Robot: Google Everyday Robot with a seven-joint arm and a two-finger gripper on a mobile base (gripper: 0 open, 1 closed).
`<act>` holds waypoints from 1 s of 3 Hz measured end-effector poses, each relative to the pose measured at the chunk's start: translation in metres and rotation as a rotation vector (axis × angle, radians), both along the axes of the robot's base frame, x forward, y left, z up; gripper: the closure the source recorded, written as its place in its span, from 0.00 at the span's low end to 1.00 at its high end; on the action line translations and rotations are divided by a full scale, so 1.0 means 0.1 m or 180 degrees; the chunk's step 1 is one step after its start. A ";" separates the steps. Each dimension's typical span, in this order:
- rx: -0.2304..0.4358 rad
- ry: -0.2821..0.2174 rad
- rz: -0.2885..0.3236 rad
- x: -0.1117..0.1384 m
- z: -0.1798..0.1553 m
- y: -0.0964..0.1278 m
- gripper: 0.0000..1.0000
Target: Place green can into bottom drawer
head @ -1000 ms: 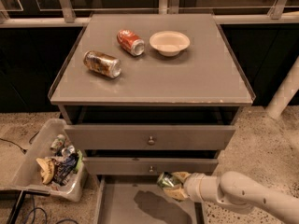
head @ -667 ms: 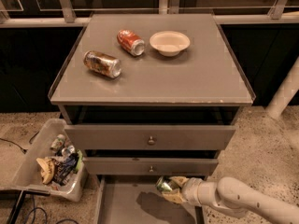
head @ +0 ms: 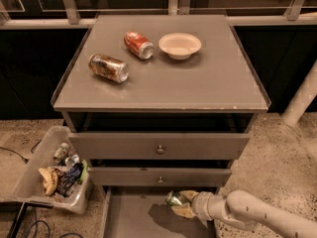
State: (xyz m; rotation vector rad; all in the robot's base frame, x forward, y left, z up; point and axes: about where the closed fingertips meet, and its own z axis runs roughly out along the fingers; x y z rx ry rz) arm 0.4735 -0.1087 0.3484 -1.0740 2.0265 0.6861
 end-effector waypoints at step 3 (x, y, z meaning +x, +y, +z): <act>-0.0204 0.0123 -0.0009 0.00 -0.70 0.38 1.00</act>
Offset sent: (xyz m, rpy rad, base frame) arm -0.0037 0.0438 -0.0757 -0.0602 0.1078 0.0036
